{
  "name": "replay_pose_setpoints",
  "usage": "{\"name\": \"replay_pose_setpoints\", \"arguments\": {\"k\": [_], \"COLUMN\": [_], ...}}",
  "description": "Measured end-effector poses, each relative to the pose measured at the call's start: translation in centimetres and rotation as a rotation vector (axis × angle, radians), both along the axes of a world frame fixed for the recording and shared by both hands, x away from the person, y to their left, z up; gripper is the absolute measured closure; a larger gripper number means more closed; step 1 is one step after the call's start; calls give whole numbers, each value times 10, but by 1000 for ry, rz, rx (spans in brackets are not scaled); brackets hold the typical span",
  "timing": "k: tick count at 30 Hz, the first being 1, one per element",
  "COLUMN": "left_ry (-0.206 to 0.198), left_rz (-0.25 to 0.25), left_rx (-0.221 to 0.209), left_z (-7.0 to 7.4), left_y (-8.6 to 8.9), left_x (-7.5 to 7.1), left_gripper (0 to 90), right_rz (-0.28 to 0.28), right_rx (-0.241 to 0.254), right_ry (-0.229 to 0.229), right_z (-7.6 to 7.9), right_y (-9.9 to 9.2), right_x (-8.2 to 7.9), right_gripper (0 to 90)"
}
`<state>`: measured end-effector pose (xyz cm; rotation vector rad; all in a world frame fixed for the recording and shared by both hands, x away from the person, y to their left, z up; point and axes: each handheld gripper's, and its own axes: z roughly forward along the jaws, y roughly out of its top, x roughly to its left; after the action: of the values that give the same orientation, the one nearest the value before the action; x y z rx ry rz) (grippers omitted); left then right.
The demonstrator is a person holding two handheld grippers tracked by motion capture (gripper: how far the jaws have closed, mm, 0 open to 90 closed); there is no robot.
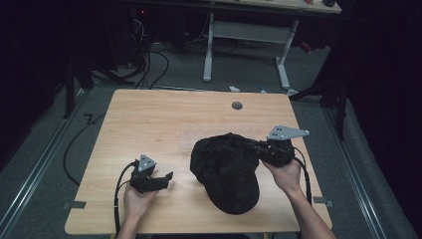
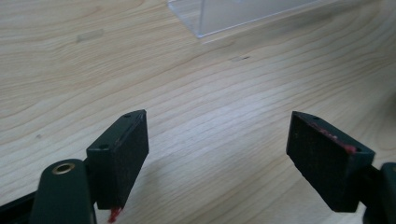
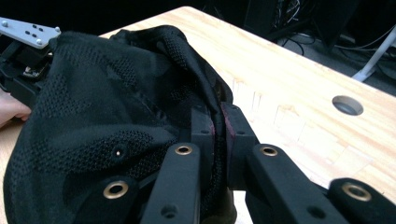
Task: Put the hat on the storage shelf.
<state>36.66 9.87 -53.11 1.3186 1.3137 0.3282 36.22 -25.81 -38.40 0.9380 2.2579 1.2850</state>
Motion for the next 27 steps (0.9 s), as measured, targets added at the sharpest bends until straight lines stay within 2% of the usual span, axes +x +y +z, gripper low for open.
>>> {"name": "replay_pose_setpoints", "arguments": {"k": [1,2,4,5,6,8,10,11,13,27], "left_ry": [0,0,1,1,1,1,-4,-4,-7,-18], "left_rz": [-25,-25,-65,-65,-94,-105,-152,-152,-187,-285], "left_rx": [-13,-13,-29,-29,-40,-51,-68,-68,-84,-142], "left_z": [3,3,8,8,11,13,18,18,23,42], "left_y": [-2,-2,-7,-7,-9,-11,-15,-15,-17,-31], "left_x": [-2,-2,-5,-5,-7,-8,-11,-11,-13,-19], "left_gripper": [204,200,191,184,179,174,156,152,145,123], "right_rz": [2,2,2,2,5,10,15,15,27,66], "right_rx": [-1,-1,-1,-1,4,6,11,11,20,46], "right_ry": [-6,-6,-17,-17,-16,-20,-26,-26,-37,-67], "right_z": [3,3,7,7,8,9,12,12,15,26], "right_y": [0,0,0,0,-1,-1,-1,-1,-1,6], "right_x": [0,0,1,1,2,2,3,3,4,7], "right_gripper": [852,852,852,852,852,852,852,852,852,852]}}
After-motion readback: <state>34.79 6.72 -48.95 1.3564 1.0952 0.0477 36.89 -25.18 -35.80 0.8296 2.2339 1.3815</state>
